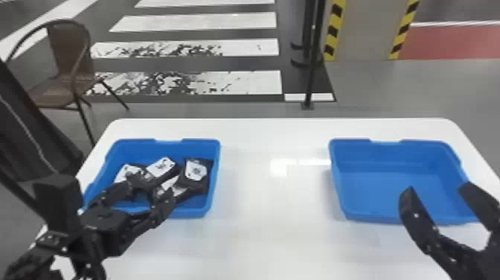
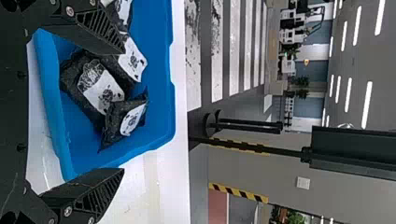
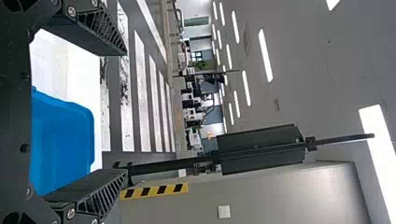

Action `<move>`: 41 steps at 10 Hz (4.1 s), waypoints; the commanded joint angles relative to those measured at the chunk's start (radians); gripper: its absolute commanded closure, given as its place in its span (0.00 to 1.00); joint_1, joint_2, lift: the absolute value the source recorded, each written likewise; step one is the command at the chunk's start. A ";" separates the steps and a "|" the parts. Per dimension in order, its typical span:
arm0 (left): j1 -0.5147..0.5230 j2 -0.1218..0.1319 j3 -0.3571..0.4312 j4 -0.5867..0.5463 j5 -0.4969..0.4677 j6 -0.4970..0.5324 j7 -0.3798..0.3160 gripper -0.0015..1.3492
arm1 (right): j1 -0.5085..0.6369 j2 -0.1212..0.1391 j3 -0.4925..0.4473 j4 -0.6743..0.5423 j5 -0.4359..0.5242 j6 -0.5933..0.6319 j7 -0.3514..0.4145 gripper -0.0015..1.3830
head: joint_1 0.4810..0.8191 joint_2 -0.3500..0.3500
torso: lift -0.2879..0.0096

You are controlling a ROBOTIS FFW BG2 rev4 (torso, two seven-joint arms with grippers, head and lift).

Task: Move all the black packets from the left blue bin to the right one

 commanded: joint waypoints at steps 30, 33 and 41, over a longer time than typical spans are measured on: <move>-0.278 0.156 -0.232 0.221 0.350 0.234 -0.370 0.86 | -0.196 -0.031 0.091 0.051 -0.284 0.407 0.216 0.09 | 0.63 0.40 | 0.50; -0.346 0.165 -0.298 0.322 0.406 0.210 -0.446 0.86 | -0.269 -0.052 0.117 0.082 -0.350 0.537 0.229 0.09 | 0.63 0.41 | 0.50; -0.378 0.173 -0.384 0.369 0.469 0.217 -0.476 0.86 | -0.348 -0.077 0.141 0.159 -0.434 0.633 0.230 0.65 | 0.63 0.37 | 0.50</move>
